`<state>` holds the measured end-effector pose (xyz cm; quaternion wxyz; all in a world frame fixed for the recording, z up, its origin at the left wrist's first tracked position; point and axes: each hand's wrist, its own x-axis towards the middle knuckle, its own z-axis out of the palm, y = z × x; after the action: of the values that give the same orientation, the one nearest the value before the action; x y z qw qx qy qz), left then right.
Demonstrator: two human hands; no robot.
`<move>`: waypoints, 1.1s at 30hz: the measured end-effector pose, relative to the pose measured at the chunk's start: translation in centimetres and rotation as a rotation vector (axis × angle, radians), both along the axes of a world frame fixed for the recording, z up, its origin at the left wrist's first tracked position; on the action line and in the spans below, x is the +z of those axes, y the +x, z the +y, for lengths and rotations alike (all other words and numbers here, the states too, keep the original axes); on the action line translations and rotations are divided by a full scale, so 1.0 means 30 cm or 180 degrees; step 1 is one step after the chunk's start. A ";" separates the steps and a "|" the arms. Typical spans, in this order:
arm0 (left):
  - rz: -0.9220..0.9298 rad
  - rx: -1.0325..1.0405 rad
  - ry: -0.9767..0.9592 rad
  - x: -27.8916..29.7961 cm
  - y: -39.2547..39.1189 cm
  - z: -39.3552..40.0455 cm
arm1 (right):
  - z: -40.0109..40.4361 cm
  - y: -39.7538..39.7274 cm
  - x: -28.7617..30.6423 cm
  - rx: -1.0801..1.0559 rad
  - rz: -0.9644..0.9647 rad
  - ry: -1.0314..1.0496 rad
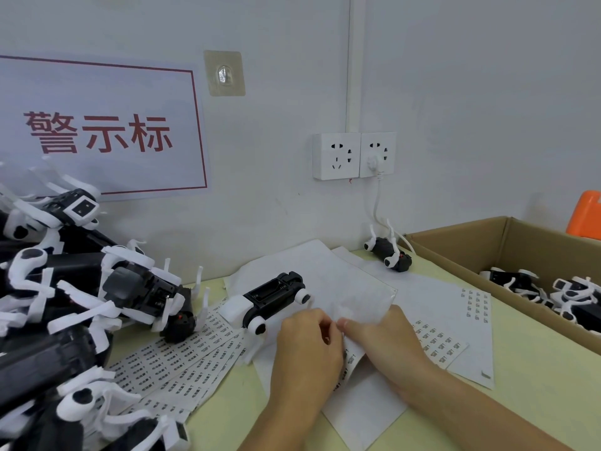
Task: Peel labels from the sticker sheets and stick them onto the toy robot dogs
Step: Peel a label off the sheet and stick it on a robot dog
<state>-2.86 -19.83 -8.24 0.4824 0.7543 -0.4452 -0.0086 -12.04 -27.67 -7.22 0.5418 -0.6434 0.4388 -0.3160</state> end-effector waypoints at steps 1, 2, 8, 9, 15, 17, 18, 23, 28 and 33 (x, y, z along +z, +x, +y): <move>-0.0109 0.0038 0.0051 0.000 -0.004 -0.001 | 0.002 0.000 0.000 -0.0006 0.0038 -0.0032; -0.0193 0.0070 0.0084 0.001 -0.007 -0.001 | 0.004 -0.001 0.002 -0.0008 0.0072 -0.0067; -0.0328 0.0112 0.0153 0.005 -0.018 0.003 | 0.010 0.001 0.004 -0.0145 0.0188 -0.0144; -0.0344 0.0119 0.0152 0.005 -0.017 0.003 | 0.010 0.001 0.003 -0.0153 0.0181 -0.0146; -0.0173 0.0054 0.0074 0.002 -0.008 0.001 | 0.004 0.003 -0.002 -0.0145 0.0137 -0.0025; 0.0234 -0.0020 -0.0093 0.006 0.002 0.002 | -0.003 0.001 -0.005 -0.0177 0.0087 0.0059; 0.0442 -0.0057 -0.0168 0.008 0.007 0.004 | -0.007 0.000 -0.008 -0.0189 0.0063 0.0090; 0.0753 -0.0132 -0.0323 0.003 0.021 -0.001 | -0.013 0.003 -0.013 -0.0152 0.0067 0.0099; 0.0568 -0.0171 -0.0352 -0.004 0.023 -0.001 | -0.009 0.005 -0.013 -0.0210 0.0118 -0.0008; -0.0242 -0.0031 -0.0080 -0.015 0.008 -0.005 | -0.005 0.006 -0.015 -0.0200 0.0133 -0.0119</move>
<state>-2.63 -19.99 -8.69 0.4746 0.7458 -0.4670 0.0234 -11.85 -27.81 -7.66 0.5102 -0.6458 0.4641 -0.3276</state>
